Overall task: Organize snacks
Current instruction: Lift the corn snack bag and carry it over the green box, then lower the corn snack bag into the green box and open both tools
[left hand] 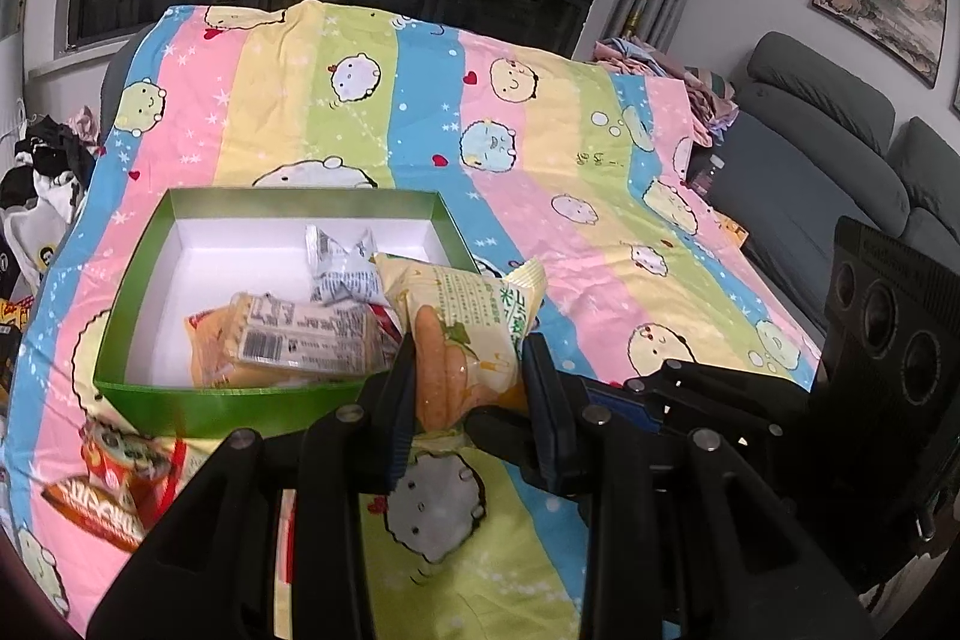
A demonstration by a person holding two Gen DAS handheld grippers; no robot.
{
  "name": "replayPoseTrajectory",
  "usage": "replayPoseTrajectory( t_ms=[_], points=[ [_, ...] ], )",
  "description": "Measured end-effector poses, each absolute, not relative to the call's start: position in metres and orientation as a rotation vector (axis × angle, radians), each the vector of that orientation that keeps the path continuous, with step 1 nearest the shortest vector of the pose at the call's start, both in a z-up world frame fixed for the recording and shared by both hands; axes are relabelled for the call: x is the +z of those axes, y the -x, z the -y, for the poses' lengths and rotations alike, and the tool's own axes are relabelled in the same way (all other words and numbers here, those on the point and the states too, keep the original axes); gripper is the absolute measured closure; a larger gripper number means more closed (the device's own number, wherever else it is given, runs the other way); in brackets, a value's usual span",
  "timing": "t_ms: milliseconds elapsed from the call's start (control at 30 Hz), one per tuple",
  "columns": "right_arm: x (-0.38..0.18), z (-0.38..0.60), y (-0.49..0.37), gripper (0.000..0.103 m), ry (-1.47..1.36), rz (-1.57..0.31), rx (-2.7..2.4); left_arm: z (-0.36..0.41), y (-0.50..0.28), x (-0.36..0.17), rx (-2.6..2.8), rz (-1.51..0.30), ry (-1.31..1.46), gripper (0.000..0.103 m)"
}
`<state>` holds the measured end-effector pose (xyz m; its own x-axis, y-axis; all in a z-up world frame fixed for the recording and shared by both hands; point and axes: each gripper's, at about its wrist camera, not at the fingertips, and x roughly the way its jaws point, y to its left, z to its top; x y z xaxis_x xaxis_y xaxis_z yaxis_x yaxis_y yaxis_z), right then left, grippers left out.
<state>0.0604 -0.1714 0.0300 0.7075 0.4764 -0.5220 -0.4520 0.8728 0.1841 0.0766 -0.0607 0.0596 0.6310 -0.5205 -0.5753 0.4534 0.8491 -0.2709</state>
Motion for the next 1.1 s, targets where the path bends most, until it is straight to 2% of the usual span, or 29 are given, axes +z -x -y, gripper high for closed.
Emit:
replayPoseTrajectory(
  t_ms=[1100],
  points=[
    [0.009, 0.162, -0.137, 0.08, -0.025, -0.622, 0.509, 0.057, -0.158, 0.038, -0.52, -0.714, 0.098, 0.072]
  ],
)
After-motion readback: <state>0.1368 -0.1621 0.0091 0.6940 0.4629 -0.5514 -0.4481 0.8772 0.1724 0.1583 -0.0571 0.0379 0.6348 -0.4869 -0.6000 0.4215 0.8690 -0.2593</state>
